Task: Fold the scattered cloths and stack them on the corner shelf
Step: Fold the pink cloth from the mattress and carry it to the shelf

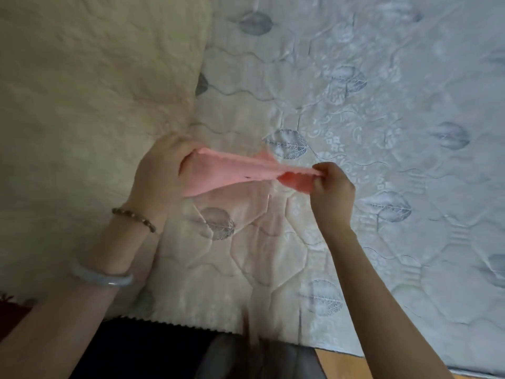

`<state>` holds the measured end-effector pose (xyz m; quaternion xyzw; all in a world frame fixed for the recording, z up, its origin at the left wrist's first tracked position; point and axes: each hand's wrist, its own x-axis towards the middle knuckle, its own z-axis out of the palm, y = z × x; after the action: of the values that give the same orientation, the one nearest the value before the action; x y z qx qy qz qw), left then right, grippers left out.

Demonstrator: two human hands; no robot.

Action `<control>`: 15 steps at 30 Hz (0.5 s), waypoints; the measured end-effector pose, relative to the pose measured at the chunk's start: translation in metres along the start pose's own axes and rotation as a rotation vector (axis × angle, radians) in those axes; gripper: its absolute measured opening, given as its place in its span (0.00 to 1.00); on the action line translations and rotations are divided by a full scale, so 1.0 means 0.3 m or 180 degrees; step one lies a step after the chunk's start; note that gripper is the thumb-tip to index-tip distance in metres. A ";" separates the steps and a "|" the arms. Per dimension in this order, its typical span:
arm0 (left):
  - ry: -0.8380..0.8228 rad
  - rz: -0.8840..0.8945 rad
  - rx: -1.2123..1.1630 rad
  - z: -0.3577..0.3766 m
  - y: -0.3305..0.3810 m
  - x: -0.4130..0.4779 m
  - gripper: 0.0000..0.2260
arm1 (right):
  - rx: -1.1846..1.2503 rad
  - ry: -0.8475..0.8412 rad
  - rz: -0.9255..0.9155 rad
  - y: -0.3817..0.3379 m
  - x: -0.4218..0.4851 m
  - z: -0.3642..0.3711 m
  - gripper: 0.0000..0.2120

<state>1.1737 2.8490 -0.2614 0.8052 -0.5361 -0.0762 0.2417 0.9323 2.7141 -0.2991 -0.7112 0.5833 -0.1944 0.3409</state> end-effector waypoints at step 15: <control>0.1152 0.0623 0.0045 -0.125 0.160 0.131 0.08 | 0.0131 0.1593 -0.0932 -0.128 0.139 -0.351 0.14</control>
<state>1.1647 2.8104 -0.2006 0.7515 -0.5601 0.0973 0.3348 0.8981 2.6501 -0.2040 -0.7107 0.5363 -0.4228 0.1690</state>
